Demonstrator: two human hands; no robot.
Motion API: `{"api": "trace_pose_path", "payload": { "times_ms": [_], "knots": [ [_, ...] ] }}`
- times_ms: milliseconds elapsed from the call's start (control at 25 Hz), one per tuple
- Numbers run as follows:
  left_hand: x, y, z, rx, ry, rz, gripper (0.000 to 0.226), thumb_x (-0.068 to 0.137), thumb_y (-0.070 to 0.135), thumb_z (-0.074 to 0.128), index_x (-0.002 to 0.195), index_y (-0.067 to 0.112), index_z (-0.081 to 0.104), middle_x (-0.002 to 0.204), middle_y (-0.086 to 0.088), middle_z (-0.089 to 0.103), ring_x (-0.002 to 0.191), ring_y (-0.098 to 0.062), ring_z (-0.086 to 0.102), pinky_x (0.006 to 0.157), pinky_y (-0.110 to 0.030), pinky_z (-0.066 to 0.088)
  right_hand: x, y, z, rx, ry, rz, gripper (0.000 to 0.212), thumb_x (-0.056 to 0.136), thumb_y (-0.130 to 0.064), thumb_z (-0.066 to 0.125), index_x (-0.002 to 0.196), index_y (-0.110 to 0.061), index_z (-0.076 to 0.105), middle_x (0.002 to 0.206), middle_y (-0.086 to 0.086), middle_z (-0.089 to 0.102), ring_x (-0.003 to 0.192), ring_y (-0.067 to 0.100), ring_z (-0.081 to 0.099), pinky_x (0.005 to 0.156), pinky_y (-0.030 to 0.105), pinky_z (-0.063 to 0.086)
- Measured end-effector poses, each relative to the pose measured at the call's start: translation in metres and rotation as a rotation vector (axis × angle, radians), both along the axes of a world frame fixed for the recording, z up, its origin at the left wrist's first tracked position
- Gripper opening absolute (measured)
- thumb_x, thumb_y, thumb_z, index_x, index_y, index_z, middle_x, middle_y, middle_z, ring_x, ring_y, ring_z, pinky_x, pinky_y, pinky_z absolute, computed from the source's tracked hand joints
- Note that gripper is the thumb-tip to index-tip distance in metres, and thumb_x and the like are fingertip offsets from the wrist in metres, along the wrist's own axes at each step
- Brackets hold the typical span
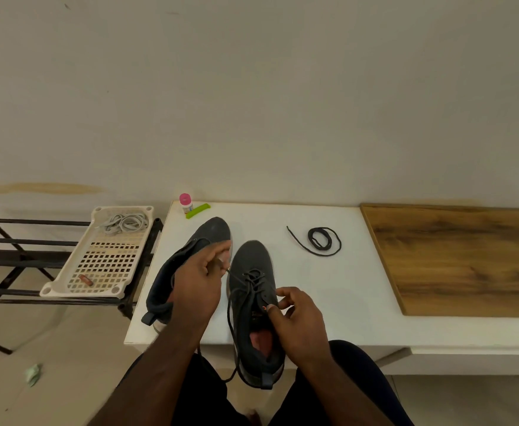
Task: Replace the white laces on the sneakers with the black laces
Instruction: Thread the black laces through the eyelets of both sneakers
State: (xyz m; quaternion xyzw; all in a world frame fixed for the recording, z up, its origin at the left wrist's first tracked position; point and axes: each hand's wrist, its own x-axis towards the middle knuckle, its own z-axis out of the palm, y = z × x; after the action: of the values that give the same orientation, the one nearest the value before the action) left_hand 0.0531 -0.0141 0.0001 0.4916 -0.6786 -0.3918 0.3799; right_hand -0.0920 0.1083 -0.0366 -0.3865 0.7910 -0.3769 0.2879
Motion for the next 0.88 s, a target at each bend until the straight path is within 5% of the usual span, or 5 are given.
{"api": "trace_pose_path", "payload": {
  "times_ms": [120,240,360,480,880],
  "knots": [
    [-0.018,-0.008,0.017,-0.086,-0.134,-0.117,0.034,0.099,0.005,0.052,0.126,0.02,0.065,0.109,0.014,0.067,0.092,0.012,0.06,0.089,-0.004,0.044,0.003,-0.009,-0.003,0.066,0.146,0.116,0.027,0.084,-0.039,0.069,0.107,-0.035,0.056,0.105,-0.017,0.051,0.097,0.005,0.054,0.079,0.015,0.044],
    [-0.032,-0.011,0.025,-0.117,-0.168,-0.238,0.026,0.097,0.008,0.054,0.112,0.021,0.071,0.094,0.015,0.07,0.082,0.006,0.065,0.083,-0.014,0.051,0.005,-0.017,-0.003,0.146,0.304,0.179,0.03,0.085,-0.044,0.063,0.109,-0.028,0.056,0.104,-0.01,0.048,0.096,0.009,0.05,0.083,0.023,0.047],
    [-0.037,-0.01,0.019,-0.209,-0.266,-0.415,0.027,0.095,0.005,0.055,0.106,0.021,0.074,0.099,0.011,0.069,0.089,-0.002,0.064,0.086,-0.025,0.051,0.001,-0.019,-0.002,0.155,0.332,0.163,0.021,0.095,-0.037,0.052,0.109,-0.024,0.061,0.098,-0.009,0.053,0.085,0.008,0.052,0.071,0.014,0.04],
    [-0.039,-0.005,0.003,-0.168,-0.395,-0.44,0.025,0.095,0.008,0.058,0.112,0.018,0.073,0.111,0.004,0.07,0.106,-0.011,0.06,0.095,-0.022,0.042,-0.008,-0.018,0.0,0.148,0.258,0.112,0.02,0.098,-0.035,0.051,0.107,-0.024,0.066,0.098,-0.009,0.065,0.083,0.008,0.057,0.069,0.014,0.041],
    [-0.034,0.018,-0.038,-0.087,-0.568,-0.356,0.017,0.092,0.029,0.056,0.094,0.026,0.073,0.093,0.009,0.063,0.087,-0.003,0.052,0.082,-0.025,0.045,-0.024,-0.022,-0.015,0.124,-0.068,0.042,0.012,0.094,-0.028,0.063,0.101,-0.032,0.071,0.094,-0.012,0.071,0.088,0.007,0.066,0.087,0.032,0.057]
  ]
}}
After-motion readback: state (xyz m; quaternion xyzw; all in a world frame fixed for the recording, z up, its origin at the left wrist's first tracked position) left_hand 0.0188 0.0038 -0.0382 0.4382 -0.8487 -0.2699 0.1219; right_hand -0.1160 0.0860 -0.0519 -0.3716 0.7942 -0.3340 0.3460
